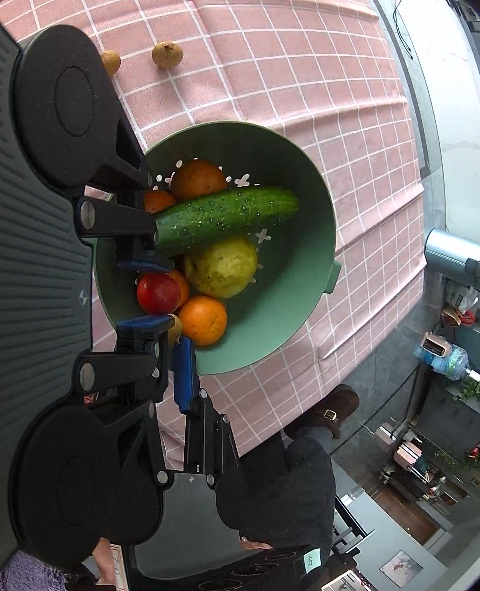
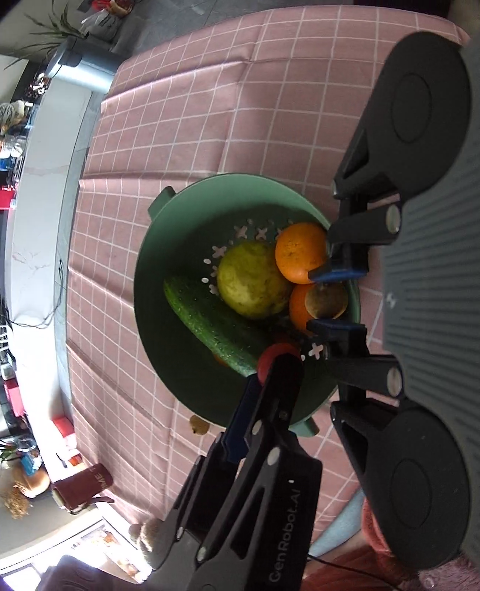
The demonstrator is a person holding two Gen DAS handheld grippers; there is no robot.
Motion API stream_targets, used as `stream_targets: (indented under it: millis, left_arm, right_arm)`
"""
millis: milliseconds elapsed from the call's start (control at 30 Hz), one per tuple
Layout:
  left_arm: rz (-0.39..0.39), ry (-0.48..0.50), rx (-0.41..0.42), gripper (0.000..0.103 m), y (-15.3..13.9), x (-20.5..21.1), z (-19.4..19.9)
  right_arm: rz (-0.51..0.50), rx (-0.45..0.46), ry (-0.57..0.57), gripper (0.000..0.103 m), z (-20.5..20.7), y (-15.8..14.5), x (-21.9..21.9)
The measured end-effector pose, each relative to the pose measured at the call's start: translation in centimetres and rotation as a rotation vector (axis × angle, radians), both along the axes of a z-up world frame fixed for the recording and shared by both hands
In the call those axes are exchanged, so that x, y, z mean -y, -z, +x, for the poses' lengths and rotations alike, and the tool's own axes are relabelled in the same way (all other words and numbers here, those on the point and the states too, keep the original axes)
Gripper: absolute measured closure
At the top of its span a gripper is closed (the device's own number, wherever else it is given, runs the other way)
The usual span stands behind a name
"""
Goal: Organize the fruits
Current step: 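Carry the tomato and kiwi into the green colander and open both tools, then move both open tools back toward the two remaining kiwis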
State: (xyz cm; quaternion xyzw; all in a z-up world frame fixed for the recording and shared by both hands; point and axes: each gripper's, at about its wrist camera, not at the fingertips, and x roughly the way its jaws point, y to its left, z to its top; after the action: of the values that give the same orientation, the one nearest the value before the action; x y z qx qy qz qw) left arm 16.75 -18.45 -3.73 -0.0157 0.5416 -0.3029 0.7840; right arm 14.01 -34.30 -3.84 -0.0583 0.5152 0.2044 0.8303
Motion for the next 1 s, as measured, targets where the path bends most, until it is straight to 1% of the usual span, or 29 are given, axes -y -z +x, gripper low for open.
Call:
stream_targets:
  millis: [100, 300, 600, 633, 700, 767, 867, 933, 1000]
  left_arm:
    - [0.029, -0.011, -0.042, 0.076, 0.8, 0.5, 0.5]
    - [0.073, -0.007, -0.065, 0.076, 1.1, 1.3, 0.8]
    - [0.16, 0.015, -0.043, 0.074, 1.1, 3.0, 0.5]
    - [0.163, 0.014, -0.042, 0.071, 1.1, 3.0, 0.5]
    - [0.162, 0.011, -0.043, 0.07, 1.1, 2.8, 0.6]
    - [0.149, 0.008, -0.047, 0.066, 1.1, 2.7, 0.6]
    - [0.139, 0.003, -0.043, 0.06, 0.8, 2.4, 0.5]
    - [0.135, -0.002, -0.022, 0.058, 0.2, 2.0, 0.1]
    - [0.112, -0.008, 0.006, 0.058, -0.7, 1.3, -0.3]
  right_arm:
    - [-0.017, -0.01, -0.044, 0.086, 0.4, 0.6, -0.2]
    - [-0.011, -0.008, -0.072, 0.086, 0.8, 1.2, -0.1]
    - [-0.002, 0.002, -0.091, 0.085, 0.5, 1.2, 0.1]
    - [-0.002, 0.004, -0.091, 0.084, 0.4, 1.2, 0.1]
    - [-0.003, 0.014, -0.087, 0.08, 0.2, 0.8, 0.2]
    - [-0.006, 0.029, -0.082, 0.073, 0.0, 0.5, 0.3]
    - [0.003, 0.044, -0.063, 0.073, -0.4, 0.0, 0.5]
    - [0.013, 0.05, -0.045, 0.072, -0.7, -0.3, 0.7]
    - [0.032, 0.061, -0.016, 0.072, -1.2, -0.7, 0.9]
